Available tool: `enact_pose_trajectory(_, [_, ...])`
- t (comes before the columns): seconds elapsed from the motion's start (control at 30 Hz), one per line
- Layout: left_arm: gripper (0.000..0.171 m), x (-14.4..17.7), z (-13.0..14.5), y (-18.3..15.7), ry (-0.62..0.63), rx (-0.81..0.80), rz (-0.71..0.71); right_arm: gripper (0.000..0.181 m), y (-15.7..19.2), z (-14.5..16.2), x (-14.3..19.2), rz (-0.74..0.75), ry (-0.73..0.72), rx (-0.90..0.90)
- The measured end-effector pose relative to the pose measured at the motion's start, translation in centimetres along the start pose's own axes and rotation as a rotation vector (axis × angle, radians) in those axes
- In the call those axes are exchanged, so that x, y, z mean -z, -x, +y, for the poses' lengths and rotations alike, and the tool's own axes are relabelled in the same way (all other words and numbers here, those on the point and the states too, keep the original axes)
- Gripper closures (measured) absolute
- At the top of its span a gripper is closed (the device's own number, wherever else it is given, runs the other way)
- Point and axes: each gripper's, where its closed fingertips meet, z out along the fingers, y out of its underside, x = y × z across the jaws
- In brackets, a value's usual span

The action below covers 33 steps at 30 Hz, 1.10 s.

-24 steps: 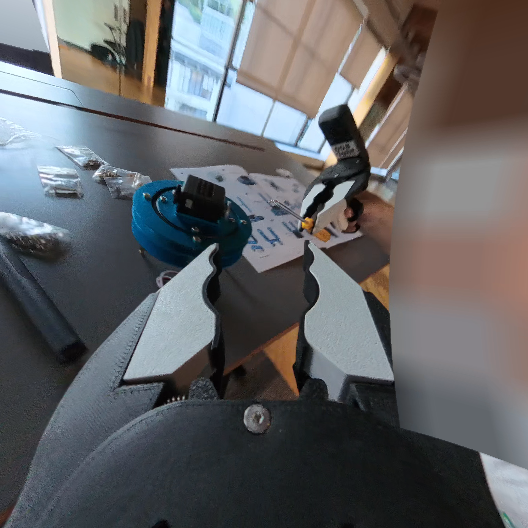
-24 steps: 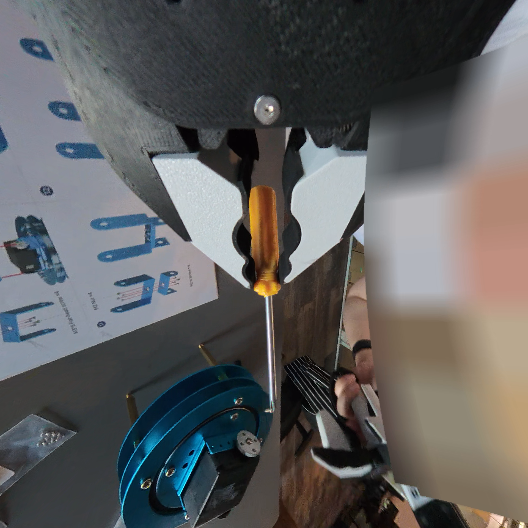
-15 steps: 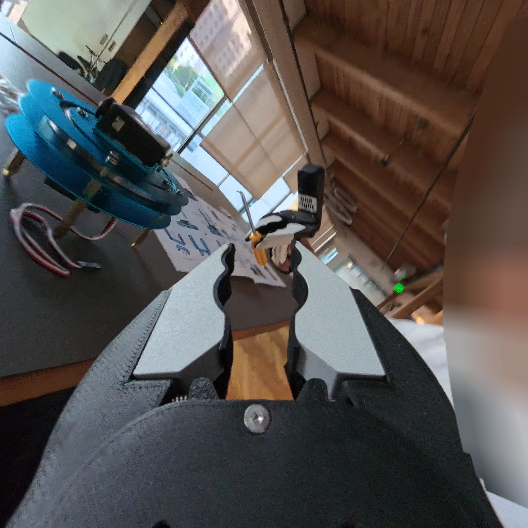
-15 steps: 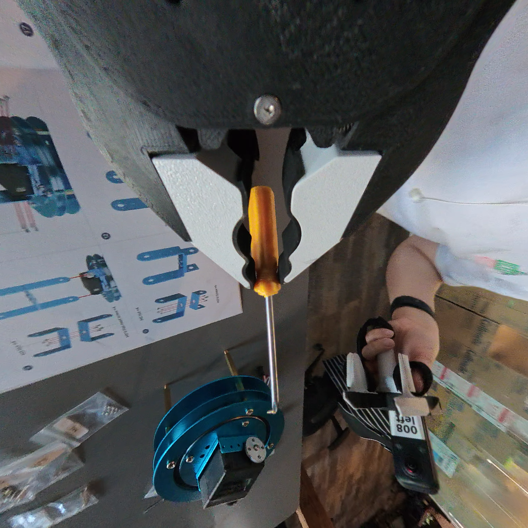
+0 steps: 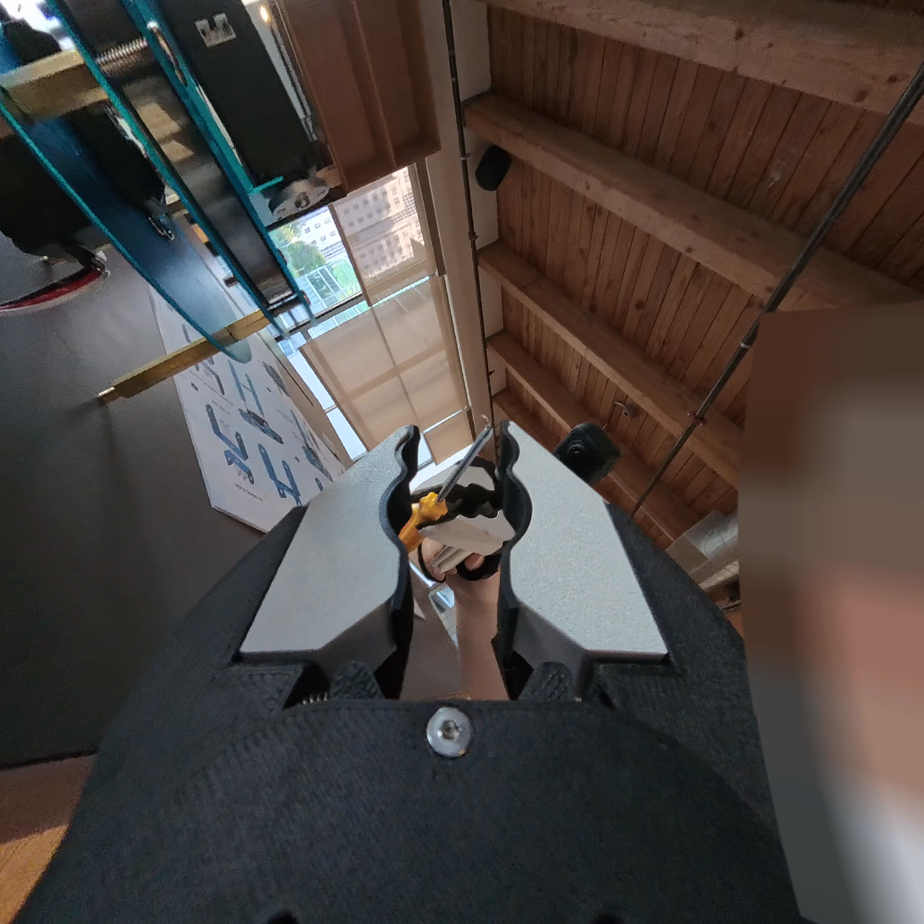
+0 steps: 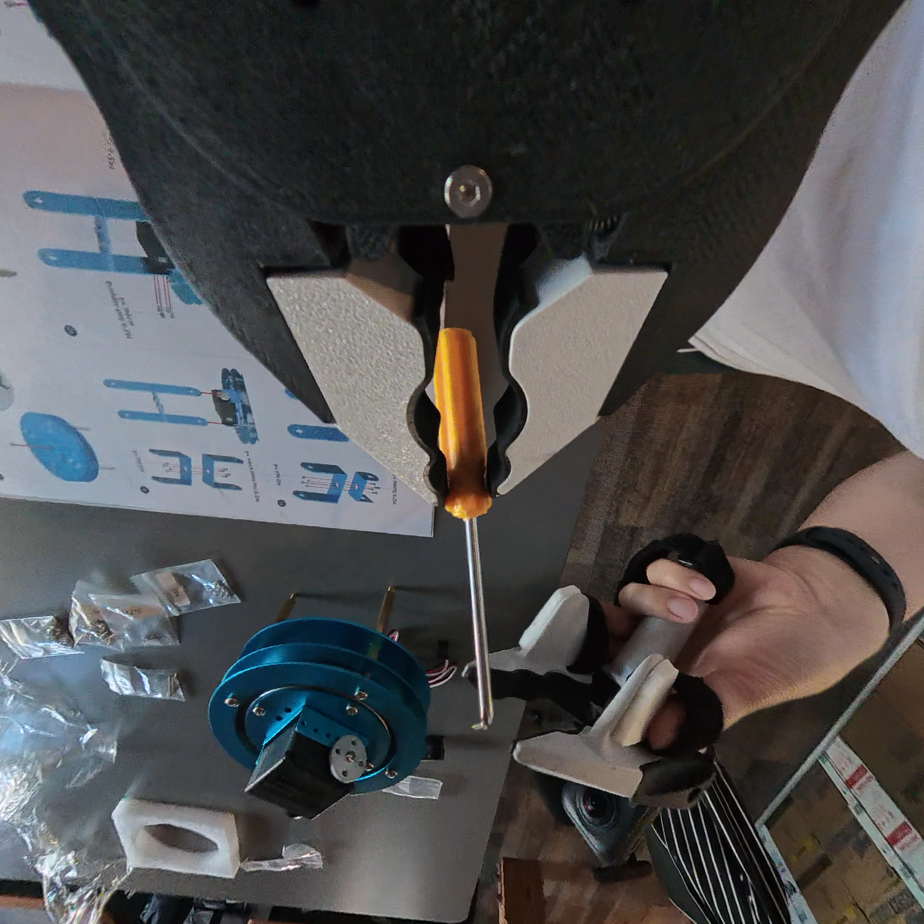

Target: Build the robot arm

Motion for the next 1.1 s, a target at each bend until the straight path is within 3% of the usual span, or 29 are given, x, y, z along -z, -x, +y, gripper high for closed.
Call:
enact_pose_trajectory(0.13, [0.144, 0.2, -1.0, -0.3, -0.055, 0.026, 0.069, 0.167, 0.5, 0.0, -0.8, -0.038, -0.005, -0.020])
enact_pose_trajectory(0.47, [0.147, 0.0, -1.5, 0.9, 0.012, 0.097, 0.116, 0.167, 0.5, 0.4, -2.8, -0.055, 0.024, -0.033])
enact_pose_trajectory(0.73, [0.143, 0.0, -1.6, 2.1, 0.032, 0.059, 0.032, 0.167, 0.1, 0.4, -2.9, -0.076, -0.005, -0.076])
enact_pose_trajectory(1.1, [0.161, -0.2, -1.0, 1.3, 0.062, 0.074, 0.087, 0.167, -0.1, 0.7, -2.9, -0.088, -0.004, -0.101])
